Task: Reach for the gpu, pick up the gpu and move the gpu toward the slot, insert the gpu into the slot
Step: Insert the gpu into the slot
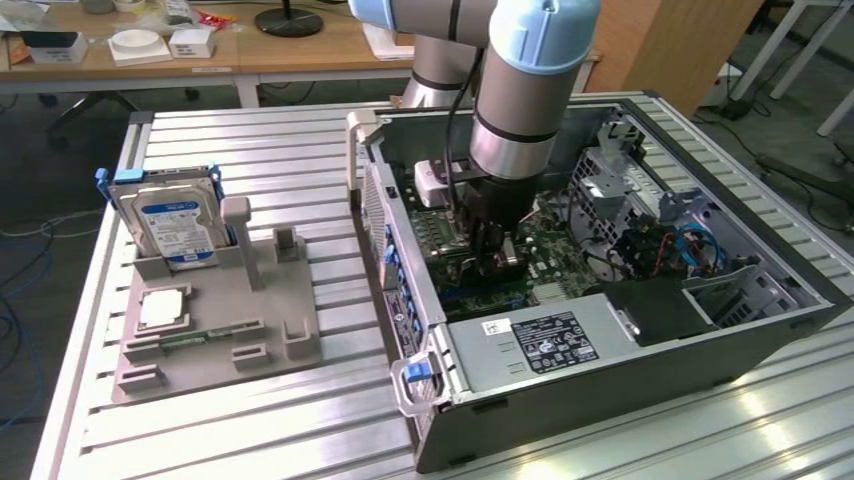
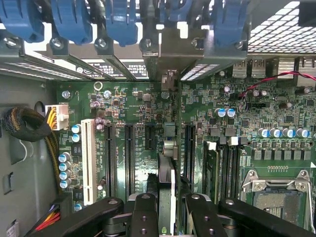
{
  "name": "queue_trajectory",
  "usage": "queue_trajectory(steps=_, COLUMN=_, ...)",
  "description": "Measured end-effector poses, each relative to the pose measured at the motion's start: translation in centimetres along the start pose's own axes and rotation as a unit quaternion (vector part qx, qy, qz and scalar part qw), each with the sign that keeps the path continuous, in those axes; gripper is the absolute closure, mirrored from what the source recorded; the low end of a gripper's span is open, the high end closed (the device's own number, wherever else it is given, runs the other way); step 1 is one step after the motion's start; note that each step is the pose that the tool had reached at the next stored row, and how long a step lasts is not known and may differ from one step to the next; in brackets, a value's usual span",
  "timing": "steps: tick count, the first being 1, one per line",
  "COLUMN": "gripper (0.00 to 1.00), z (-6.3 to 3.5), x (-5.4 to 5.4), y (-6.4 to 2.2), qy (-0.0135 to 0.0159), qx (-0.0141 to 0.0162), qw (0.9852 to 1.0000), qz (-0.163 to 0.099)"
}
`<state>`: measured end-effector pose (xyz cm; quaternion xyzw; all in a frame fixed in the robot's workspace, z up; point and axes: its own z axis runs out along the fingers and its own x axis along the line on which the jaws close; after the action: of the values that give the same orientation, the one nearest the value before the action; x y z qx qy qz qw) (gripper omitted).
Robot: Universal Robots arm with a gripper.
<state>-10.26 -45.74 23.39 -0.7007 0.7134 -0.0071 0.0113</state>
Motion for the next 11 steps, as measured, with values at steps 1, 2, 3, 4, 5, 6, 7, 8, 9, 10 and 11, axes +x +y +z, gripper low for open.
queue_trajectory(steps=1, gripper=0.74, z=0.17, x=0.00, y=-0.01, qy=0.0001, qx=0.0005, qw=1.0000, qz=0.000)
queue_trajectory(steps=2, gripper=0.74, z=0.34, x=0.02, y=-0.01, qy=0.0003, qx=0.0013, qw=1.0000, qz=0.000)
queue_trajectory(steps=3, gripper=0.74, z=0.34, x=0.02, y=-0.01, qy=0.0003, qx=0.0013, qw=1.0000, qz=0.000)
queue_trajectory(steps=4, gripper=0.74, z=0.34, x=0.01, y=-0.01, qy=0.0002, qx=0.0010, qw=1.0000, qz=0.000)
queue_trajectory(steps=5, gripper=0.74, z=0.34, x=0.00, y=0.01, qy=-0.0002, qx=0.0002, qw=1.0000, qz=0.000)
queue_trajectory(steps=6, gripper=0.74, z=0.33, x=0.01, y=0.00, qy=0.0000, qx=0.0007, qw=1.0000, qz=0.000)
queue_trajectory(steps=7, gripper=0.74, z=0.34, x=0.00, y=0.01, qy=-0.0004, qx=-0.0001, qw=1.0000, qz=0.000)
queue_trajectory(steps=8, gripper=0.74, z=0.34, x=0.00, y=0.01, qy=-0.0001, qx=0.0004, qw=1.0000, qz=0.000)
queue_trajectory(steps=9, gripper=0.74, z=0.33, x=0.01, y=0.01, qy=-0.0001, qx=0.0004, qw=1.0000, qz=0.000)
queue_trajectory(steps=10, gripper=0.74, z=0.33, x=0.00, y=0.01, qy=-0.0001, qx=0.0004, qw=1.0000, qz=0.000)
queue_trajectory(steps=11, gripper=0.74, z=0.34, x=0.00, y=0.02, qy=-0.0005, qx=-0.0003, qw=1.0000, qz=0.000)
